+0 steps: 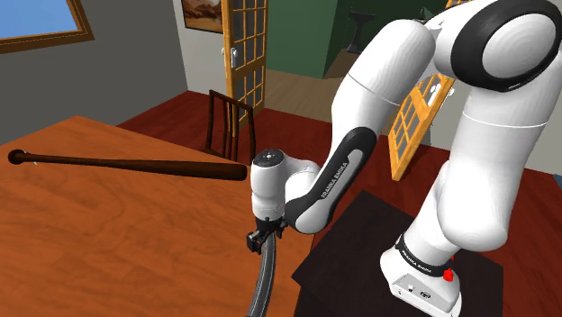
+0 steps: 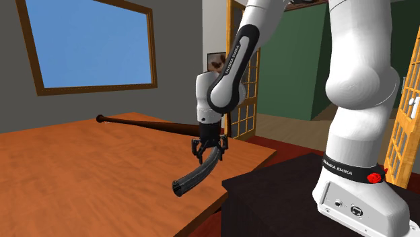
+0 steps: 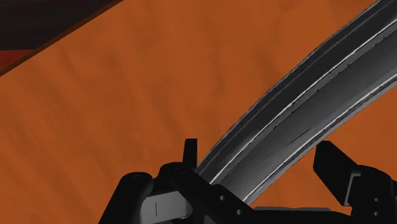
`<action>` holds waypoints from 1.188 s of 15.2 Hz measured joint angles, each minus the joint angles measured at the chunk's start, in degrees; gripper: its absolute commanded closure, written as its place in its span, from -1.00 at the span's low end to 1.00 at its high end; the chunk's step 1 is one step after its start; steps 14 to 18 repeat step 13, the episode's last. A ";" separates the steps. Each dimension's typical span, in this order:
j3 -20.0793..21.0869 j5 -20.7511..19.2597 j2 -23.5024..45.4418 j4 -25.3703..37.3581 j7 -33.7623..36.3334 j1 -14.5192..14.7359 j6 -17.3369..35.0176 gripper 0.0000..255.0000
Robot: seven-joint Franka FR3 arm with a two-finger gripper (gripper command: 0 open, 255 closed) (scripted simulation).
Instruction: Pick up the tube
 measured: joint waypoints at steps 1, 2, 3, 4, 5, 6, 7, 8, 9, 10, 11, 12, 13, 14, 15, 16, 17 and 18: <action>0.53 0.87 -0.93 -0.13 -0.60 -0.31 -0.74 1.00; 0.98 1.68 -1.74 -0.16 -1.14 -0.56 -1.47 1.00; 1.31 2.39 -2.42 -0.06 -1.72 -0.82 -2.19 1.00; 1.76 3.39 -3.51 -0.22 -2.52 -1.16 -3.02 1.00; 2.12 4.25 -4.44 -0.31 -3.18 -1.39 -3.76 1.00; 2.52 5.19 -5.47 -0.40 -3.78 -1.54 -4.60 1.00; 2.85 6.07 -6.43 -0.46 -4.34 -1.65 -5.40 1.00; 3.10 6.87 -7.30 -0.42 -4.90 -1.75 -6.23 1.00; 3.38 7.87 -8.48 -0.65 -5.62 -1.86 -7.07 1.00; 3.51 8.60 -9.33 -0.52 -6.23 -1.96 -7.97 1.00; 3.64 9.42 -10.33 -0.41 -6.91 -2.04 -8.98 1.00; 3.70 9.95 -10.99 -0.22 -7.32 -2.07 -9.78 1.00; 3.78 10.33 -11.49 -0.27 -7.53 -2.03 -10.17 1.00; 3.78 10.33 -11.49 -0.27 -7.53 -2.03 -10.17 1.00; 3.78 10.33 -11.49 -0.27 -7.53 -2.03 -10.17 1.00; 3.78 10.33 -11.49 -0.27 -7.53 -2.03 -10.17 1.00; 3.78 10.33 -11.49 -0.27 -7.53 -2.03 -10.17 1.00; 3.78 10.33 -11.49 -0.27 -7.53 -2.03 -10.17 1.00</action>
